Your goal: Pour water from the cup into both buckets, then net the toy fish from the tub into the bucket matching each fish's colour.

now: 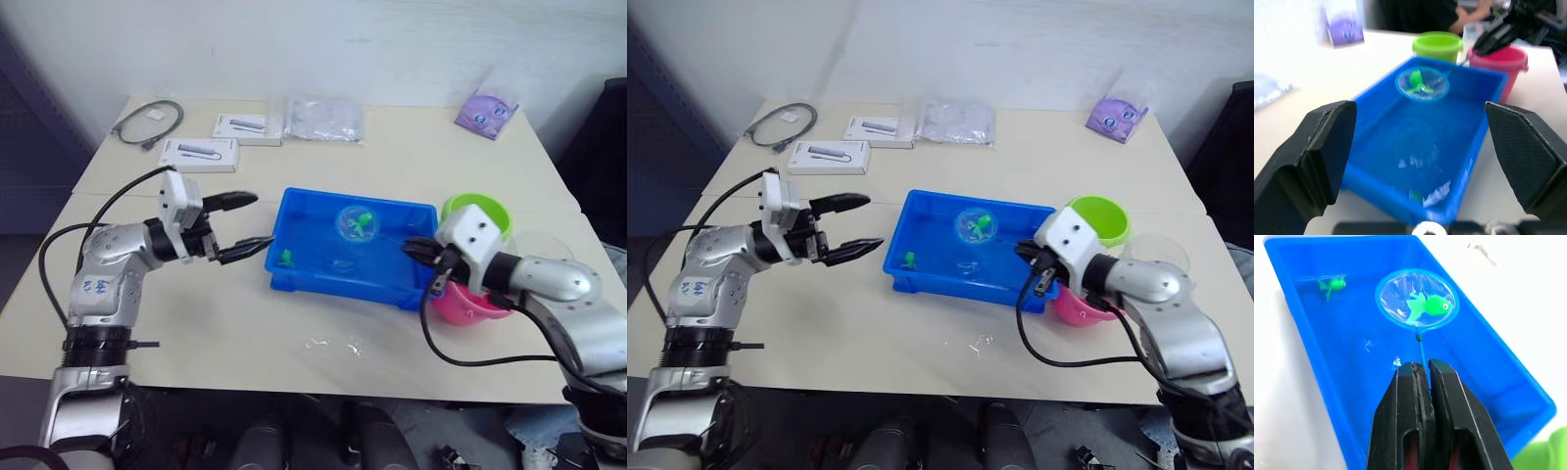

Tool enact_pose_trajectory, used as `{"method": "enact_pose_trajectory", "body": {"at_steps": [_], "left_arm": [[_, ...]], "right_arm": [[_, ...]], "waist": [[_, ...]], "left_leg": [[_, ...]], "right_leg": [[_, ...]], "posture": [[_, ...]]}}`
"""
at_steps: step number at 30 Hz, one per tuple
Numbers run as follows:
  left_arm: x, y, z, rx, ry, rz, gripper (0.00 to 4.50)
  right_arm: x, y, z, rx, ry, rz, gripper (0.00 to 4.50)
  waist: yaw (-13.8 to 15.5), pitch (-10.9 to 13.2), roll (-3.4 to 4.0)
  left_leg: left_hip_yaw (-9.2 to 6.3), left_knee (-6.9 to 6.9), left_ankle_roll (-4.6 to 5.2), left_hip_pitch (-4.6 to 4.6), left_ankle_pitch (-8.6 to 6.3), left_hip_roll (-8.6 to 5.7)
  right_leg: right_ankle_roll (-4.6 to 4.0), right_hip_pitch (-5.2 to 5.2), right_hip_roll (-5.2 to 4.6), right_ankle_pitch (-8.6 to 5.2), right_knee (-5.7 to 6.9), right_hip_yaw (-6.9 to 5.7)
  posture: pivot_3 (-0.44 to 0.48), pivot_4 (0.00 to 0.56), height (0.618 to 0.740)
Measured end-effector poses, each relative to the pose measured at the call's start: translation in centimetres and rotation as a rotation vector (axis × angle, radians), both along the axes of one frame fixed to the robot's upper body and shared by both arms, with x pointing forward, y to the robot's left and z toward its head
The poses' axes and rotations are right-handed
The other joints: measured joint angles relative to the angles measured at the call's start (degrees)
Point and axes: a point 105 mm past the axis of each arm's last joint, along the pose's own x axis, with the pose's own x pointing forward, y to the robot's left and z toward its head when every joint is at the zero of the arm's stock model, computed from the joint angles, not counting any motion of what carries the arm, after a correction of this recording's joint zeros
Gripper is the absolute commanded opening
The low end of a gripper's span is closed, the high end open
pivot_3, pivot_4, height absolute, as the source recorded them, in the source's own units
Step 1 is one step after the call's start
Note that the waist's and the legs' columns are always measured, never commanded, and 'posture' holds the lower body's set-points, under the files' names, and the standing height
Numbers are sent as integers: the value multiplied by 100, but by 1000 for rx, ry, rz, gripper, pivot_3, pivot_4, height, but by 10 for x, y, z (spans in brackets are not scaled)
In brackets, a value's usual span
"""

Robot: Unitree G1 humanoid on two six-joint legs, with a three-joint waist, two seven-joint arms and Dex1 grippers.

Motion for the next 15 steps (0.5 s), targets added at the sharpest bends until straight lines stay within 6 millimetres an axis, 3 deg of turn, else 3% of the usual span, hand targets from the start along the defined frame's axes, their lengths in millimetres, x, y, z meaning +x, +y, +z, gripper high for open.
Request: {"method": "enact_pose_trajectory", "body": {"at_steps": [4,9,15], "left_arm": [[4,-16,13,-56,-27,-23,4489],[6,-35,14,-83,-10,-73,4489],[10,-50,10,-108,14,-113,4489]], "right_arm": [[-12,-16,8,39,22,-49,0],[-21,-38,26,98,-8,-143,0],[-27,-87,32,80,-62,-341,0]], "waist": [[-6,0,0],[-7,0,0],[49,0,0]], "left_leg": [[1,0,0,1,1,-1],[5,0,1,6,2,0],[13,1,3,8,3,-1]], "right_leg": [[1,0,3,1,2,2],[1,1,8,1,4,8],[6,4,12,4,2,16]], "posture": [[0,150,740],[0,150,740],[0,150,740]]}}
